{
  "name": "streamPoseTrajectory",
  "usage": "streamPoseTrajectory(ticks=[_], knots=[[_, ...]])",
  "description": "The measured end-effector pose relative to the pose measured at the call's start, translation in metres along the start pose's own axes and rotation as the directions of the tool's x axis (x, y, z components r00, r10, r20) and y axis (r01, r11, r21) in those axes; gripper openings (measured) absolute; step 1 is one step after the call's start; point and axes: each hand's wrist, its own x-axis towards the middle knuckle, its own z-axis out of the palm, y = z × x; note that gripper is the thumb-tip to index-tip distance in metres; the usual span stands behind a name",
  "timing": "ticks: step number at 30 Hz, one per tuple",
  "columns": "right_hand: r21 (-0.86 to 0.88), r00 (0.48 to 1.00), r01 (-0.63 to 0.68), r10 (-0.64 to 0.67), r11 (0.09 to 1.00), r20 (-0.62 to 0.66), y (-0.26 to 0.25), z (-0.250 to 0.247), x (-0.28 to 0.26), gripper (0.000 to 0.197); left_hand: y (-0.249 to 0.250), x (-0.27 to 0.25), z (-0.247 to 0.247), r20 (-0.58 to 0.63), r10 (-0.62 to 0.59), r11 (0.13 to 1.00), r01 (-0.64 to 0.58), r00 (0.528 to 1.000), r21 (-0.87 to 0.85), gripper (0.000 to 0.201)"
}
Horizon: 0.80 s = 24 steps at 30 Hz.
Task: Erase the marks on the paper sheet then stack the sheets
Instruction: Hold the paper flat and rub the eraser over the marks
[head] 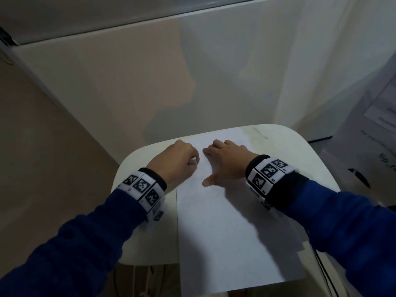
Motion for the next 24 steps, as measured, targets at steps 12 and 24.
streamPoseTrajectory(ticks=[12,24], knots=[[-0.004,1.000,-0.009,0.009,1.000,-0.010,0.000,0.002,-0.002,0.090,0.005,-0.006,0.002,0.024,0.008,1.000,-0.008,1.000,-0.006,0.015],[-0.025,1.000,0.002,-0.002,1.000,0.001,-0.001,0.000,-0.006,0.100,0.006,0.002,0.000,-0.028,-0.016,1.000,0.016,0.999,-0.027,0.018]])
